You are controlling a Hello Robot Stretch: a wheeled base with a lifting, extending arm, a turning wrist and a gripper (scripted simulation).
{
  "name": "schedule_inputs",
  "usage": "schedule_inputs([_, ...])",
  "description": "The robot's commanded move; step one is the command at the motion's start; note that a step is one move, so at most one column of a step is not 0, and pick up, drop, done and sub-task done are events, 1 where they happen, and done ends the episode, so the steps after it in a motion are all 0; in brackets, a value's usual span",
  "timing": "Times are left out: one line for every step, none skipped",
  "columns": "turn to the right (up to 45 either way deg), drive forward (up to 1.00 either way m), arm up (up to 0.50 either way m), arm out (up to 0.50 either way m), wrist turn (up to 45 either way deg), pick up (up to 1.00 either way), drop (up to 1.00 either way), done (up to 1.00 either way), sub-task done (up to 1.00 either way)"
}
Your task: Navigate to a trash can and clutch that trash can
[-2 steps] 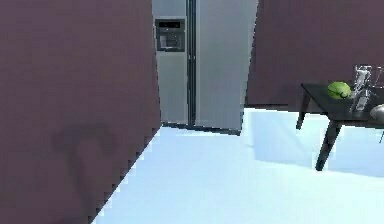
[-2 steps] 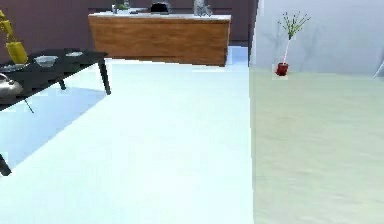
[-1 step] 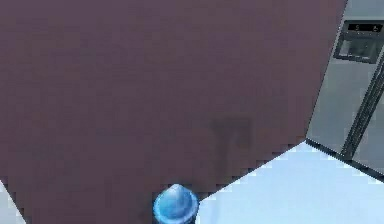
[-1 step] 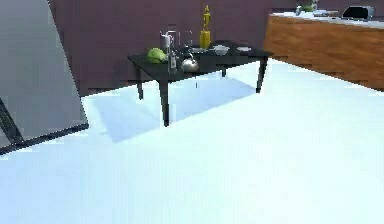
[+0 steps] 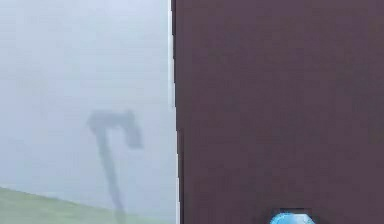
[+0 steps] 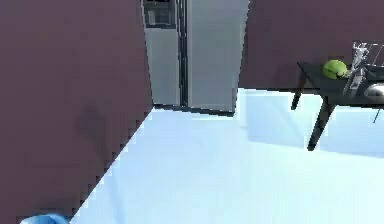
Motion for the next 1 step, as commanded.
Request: schedule_inputs([-45.0,0.00,0.00,0.00,0.0,0.00,0.00,0.00,0.00])
